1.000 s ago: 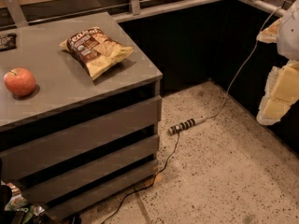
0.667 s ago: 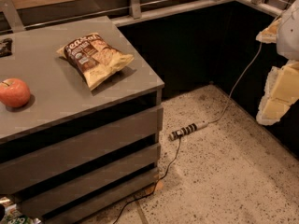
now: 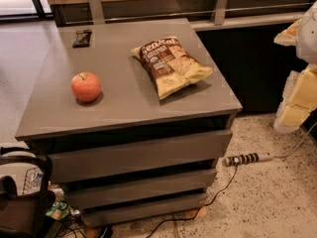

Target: Move apple near rxbar chocolate

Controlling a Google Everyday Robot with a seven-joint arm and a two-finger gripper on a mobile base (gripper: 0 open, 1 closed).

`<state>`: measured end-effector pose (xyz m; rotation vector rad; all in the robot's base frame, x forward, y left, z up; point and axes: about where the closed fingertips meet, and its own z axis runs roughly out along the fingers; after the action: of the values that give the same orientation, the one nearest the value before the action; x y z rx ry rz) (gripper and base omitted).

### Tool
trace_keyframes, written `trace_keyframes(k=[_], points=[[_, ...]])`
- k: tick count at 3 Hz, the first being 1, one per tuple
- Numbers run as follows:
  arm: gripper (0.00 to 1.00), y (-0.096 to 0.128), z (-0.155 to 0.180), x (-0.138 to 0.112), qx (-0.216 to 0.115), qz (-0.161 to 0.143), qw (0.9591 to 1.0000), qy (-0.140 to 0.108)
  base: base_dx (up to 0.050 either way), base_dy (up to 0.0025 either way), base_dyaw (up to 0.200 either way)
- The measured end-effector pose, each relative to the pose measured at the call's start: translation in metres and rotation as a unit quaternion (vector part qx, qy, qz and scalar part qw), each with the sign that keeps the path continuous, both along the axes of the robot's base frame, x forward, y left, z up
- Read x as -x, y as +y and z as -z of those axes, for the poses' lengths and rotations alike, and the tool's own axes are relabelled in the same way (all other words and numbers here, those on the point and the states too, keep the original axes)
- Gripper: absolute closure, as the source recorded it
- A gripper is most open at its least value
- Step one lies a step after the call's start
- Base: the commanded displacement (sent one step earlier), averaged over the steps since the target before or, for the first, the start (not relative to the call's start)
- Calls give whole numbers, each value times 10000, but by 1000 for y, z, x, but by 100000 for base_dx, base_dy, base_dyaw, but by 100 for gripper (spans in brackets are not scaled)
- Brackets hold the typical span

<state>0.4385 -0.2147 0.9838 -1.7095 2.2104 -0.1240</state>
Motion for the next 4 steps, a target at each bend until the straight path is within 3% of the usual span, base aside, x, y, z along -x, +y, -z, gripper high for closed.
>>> trace_keyframes(k=[1,2,3,4], points=[[0,0,0,0,0,0,10000,0,3389,-252,-14768],[0,0,0,0,0,0,10000,0,4891,5,-144],[0,0,0,0,0,0,10000,0,3189,245,15432],[0,0,0,0,0,0,10000,0,-4,6,19137]])
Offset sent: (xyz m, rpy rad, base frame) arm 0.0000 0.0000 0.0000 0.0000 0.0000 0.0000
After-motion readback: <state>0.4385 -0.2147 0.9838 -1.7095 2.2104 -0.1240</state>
